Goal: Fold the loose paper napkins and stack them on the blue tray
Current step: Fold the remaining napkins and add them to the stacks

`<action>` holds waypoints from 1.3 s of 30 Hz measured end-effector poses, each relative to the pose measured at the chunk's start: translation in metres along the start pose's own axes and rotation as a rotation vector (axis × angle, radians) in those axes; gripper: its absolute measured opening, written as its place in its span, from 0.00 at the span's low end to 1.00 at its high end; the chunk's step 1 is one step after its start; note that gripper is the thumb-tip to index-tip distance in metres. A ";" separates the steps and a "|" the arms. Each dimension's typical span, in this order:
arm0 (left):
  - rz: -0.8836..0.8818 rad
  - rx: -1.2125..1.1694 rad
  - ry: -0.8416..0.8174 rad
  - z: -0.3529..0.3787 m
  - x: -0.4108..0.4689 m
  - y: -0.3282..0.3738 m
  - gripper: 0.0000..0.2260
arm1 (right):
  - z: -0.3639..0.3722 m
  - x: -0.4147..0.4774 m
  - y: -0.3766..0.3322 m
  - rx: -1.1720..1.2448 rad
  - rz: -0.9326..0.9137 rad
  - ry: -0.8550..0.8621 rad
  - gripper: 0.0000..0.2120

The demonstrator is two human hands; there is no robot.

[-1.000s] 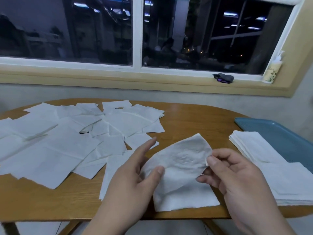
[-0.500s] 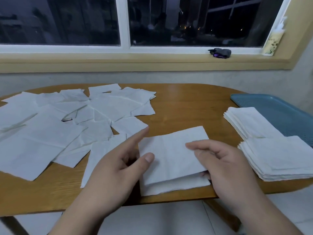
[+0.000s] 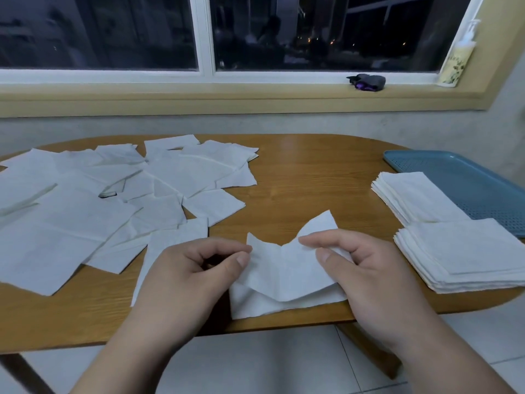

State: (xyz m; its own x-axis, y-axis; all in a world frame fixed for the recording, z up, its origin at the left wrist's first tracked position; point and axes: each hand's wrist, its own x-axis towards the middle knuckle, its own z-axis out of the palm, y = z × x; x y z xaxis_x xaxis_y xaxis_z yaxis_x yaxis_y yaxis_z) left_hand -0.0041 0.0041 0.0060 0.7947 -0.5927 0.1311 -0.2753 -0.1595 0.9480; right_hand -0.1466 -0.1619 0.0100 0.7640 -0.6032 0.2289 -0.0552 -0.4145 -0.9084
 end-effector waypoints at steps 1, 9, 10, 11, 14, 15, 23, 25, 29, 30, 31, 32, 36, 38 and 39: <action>-0.001 0.021 -0.006 0.000 0.000 0.000 0.06 | 0.000 0.000 0.000 -0.009 -0.023 -0.009 0.19; 0.059 0.226 -0.052 -0.005 0.003 -0.002 0.12 | -0.006 0.004 -0.005 -0.128 -0.361 -0.071 0.12; 0.082 0.245 -0.050 -0.007 0.003 -0.002 0.14 | -0.007 0.005 -0.008 -0.136 -0.416 -0.083 0.11; 0.097 0.261 -0.056 -0.008 0.004 -0.001 0.16 | -0.008 0.005 -0.011 -0.143 -0.469 -0.094 0.11; 0.060 0.216 -0.145 -0.011 0.002 0.002 0.23 | -0.011 0.004 -0.017 -0.120 -0.568 -0.107 0.12; 0.051 0.189 -0.187 -0.011 0.002 0.002 0.25 | -0.011 0.004 -0.020 -0.103 -0.580 -0.104 0.14; 0.100 -0.160 -0.346 -0.006 -0.004 0.006 0.28 | -0.012 0.003 -0.019 -0.015 -0.527 -0.019 0.14; 0.089 -0.246 -0.228 -0.004 -0.004 0.009 0.24 | -0.011 0.003 -0.017 -0.005 -0.465 0.041 0.17; 0.125 -0.164 -0.140 -0.006 -0.006 0.015 0.24 | -0.010 0.001 -0.015 0.003 -0.298 0.087 0.16; 0.140 -0.134 -0.144 -0.007 -0.006 0.015 0.23 | -0.010 0.001 -0.014 0.010 -0.252 0.081 0.17; 0.153 -0.095 -0.146 -0.008 -0.006 0.014 0.21 | -0.010 0.000 -0.014 0.015 -0.204 0.074 0.19; 0.161 -0.055 -0.137 -0.009 -0.005 0.013 0.20 | -0.010 0.000 -0.012 0.015 -0.158 0.071 0.20; 0.145 0.053 -0.089 -0.009 -0.004 0.010 0.15 | -0.011 0.001 -0.009 -0.081 -0.013 0.062 0.14; 0.116 0.093 -0.100 -0.008 -0.003 0.009 0.14 | -0.012 0.002 -0.007 -0.115 0.014 0.046 0.13; 0.105 0.118 -0.099 -0.008 -0.003 0.009 0.13 | -0.012 0.002 -0.006 -0.135 0.023 0.041 0.13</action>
State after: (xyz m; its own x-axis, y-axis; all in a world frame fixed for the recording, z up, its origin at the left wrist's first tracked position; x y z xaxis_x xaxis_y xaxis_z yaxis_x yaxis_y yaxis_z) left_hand -0.0045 0.0104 0.0160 0.7024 -0.6851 0.1929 -0.4205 -0.1808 0.8891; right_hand -0.1522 -0.1688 0.0197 0.7347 -0.6400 0.2252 -0.1609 -0.4867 -0.8586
